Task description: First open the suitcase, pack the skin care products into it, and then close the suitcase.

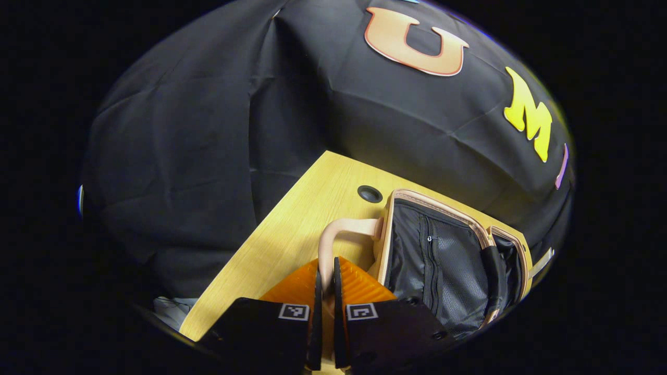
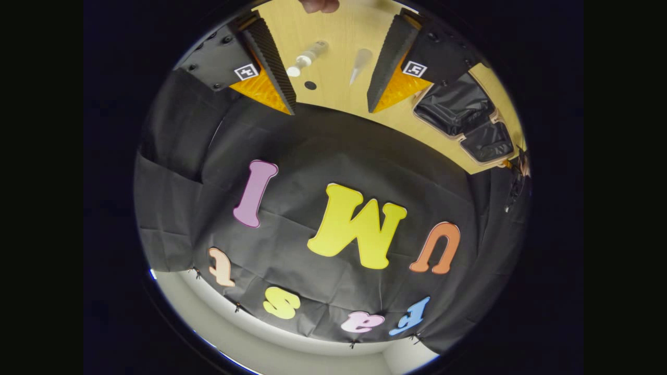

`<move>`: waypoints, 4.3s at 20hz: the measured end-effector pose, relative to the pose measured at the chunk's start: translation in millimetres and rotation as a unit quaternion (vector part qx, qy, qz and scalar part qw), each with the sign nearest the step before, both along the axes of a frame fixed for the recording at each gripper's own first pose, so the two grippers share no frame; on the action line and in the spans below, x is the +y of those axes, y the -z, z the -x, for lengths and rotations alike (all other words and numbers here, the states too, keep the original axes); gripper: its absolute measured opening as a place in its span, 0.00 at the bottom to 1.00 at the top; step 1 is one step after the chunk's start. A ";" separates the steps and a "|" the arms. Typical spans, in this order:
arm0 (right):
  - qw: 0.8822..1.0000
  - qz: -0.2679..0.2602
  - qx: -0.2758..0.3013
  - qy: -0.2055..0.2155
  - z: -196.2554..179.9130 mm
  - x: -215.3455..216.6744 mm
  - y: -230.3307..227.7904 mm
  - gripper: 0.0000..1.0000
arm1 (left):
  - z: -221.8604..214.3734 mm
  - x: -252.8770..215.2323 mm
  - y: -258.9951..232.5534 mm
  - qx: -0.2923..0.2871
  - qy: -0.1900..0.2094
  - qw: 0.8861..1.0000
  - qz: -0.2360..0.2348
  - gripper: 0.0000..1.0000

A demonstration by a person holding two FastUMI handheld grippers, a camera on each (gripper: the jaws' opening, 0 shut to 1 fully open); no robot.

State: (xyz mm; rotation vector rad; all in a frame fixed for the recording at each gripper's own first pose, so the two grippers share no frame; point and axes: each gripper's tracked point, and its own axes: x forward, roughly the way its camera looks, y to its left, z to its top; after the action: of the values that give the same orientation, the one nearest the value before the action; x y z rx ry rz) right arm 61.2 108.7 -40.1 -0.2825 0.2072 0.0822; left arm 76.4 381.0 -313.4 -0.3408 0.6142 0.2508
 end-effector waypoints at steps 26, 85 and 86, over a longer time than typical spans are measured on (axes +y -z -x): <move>0.993 -0.117 0.010 -0.012 10.0 -178.3 56.7 0.78 | 74.5 -461.8 -206.8 -0.172 0.083 0.975 -0.117 0.98; 0.975 -0.140 0.169 0.016 -126.7 -133.8 307.2 0.57 | 134.0 -494.8 -146.6 -0.031 0.055 0.993 -0.096 0.47; 0.976 -0.138 0.169 0.017 -128.8 -133.5 308.3 0.51 | 135.2 -490.7 -147.7 -0.030 0.054 0.993 -0.098 0.47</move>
State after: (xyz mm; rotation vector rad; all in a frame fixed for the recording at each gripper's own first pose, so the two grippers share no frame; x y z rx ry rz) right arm 190.0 -24.8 -348.5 0.0145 0.5329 0.1230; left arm -58.8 -109.7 -165.8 -0.1254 0.5430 0.1940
